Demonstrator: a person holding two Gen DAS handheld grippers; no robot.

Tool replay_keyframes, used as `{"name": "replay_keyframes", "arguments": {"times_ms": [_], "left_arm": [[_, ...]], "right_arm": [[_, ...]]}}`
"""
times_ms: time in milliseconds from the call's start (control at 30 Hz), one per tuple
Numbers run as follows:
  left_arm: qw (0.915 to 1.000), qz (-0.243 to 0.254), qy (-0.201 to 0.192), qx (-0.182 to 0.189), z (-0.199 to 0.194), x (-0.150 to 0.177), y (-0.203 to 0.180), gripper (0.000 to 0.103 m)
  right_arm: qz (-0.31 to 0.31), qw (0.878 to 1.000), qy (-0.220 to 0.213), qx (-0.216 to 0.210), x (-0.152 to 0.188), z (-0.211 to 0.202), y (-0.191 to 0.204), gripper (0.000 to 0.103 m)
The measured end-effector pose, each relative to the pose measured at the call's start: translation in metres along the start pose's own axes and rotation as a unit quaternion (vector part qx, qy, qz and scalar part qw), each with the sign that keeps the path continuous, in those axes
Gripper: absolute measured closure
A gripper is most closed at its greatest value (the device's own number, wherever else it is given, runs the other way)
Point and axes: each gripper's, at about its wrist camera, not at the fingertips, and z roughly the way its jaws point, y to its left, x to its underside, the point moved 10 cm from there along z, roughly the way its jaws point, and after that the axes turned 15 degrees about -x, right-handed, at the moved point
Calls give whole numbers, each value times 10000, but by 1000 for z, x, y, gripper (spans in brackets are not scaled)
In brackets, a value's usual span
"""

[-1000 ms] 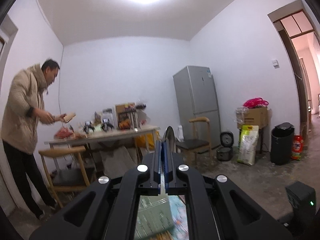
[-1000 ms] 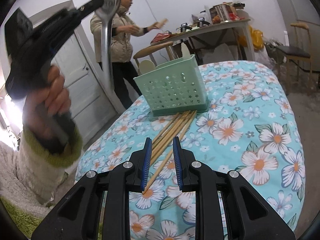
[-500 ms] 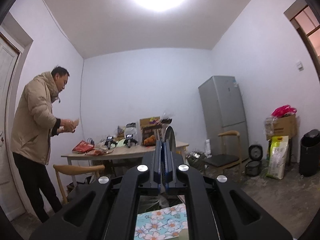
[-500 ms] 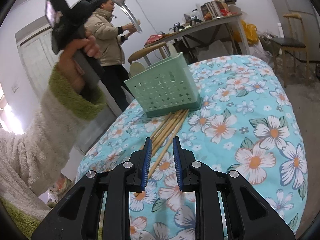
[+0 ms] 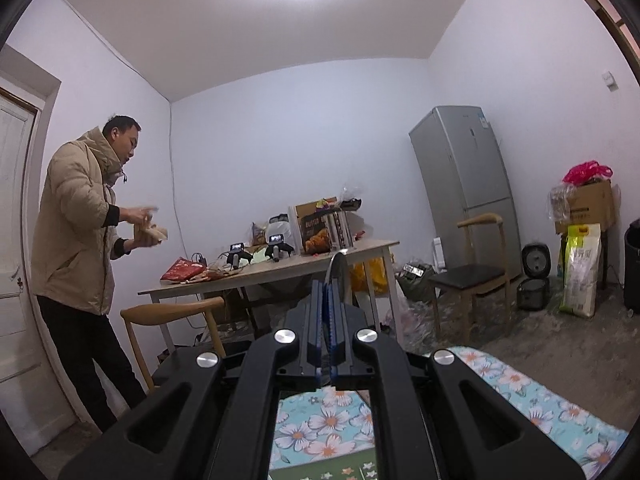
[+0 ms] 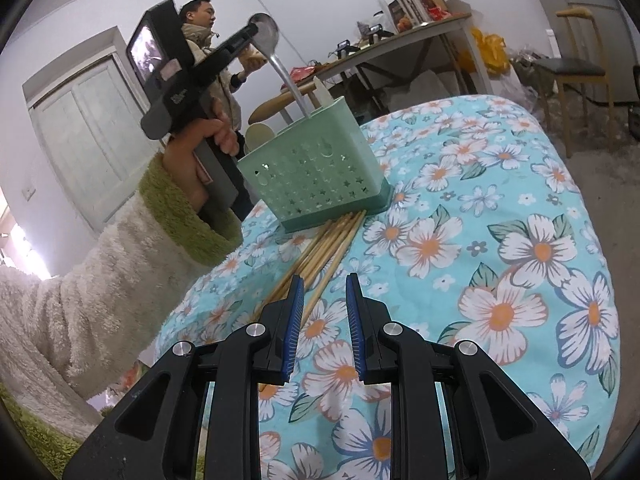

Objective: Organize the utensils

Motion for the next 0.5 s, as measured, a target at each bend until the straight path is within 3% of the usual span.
{"name": "replay_keyframes", "arguments": {"times_ms": [200,500], "left_arm": [[9999,54,109,-36,-2,18,0,101],[9985,-250,-251,-408,-8,-15,24,101]], "right_arm": [[-27,10000,2,0,0,-1,2,82],[-8,10000,2,-29,-2,1,3,82]]}}
